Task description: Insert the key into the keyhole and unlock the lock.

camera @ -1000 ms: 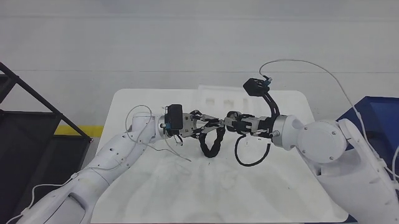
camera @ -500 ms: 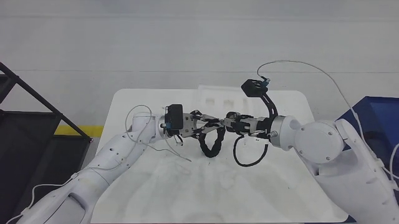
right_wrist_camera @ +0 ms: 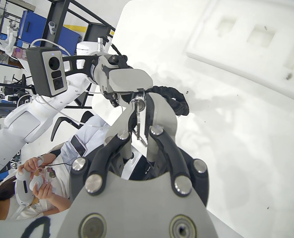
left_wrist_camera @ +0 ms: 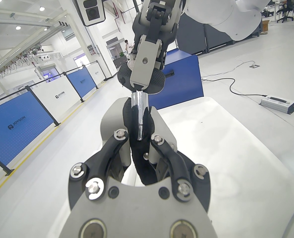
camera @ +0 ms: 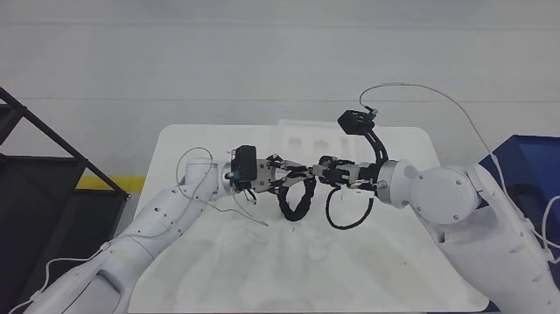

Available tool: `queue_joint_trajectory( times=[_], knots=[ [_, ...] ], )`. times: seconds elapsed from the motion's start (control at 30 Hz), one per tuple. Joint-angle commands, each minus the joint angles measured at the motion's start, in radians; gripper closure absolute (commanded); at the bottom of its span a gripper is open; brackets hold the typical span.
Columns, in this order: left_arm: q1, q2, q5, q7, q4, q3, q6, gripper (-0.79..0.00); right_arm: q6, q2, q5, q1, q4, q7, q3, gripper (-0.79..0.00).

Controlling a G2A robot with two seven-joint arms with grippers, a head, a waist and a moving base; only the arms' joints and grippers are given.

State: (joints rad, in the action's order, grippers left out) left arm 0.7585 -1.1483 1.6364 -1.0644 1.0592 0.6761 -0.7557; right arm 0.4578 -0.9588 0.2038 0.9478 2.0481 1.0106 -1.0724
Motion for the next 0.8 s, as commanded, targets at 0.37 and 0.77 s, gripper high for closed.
queue_joint_trajectory(
  times=[0.37, 0.77],
  knots=[
    [-0.024, 0.001, -0.053, 0.088, -0.025, 0.012, -0.088, 0.0, -0.49, 0.016, -0.025, -0.014, -0.022, 0.149, -0.044, -0.785],
    [-0.012, 0.015, -0.131, 0.24, 0.004, 0.064, -0.188, 0.0, -0.669, 0.027, 0.007, -0.003, -0.031, 0.166, -0.077, -0.785]
  ],
)
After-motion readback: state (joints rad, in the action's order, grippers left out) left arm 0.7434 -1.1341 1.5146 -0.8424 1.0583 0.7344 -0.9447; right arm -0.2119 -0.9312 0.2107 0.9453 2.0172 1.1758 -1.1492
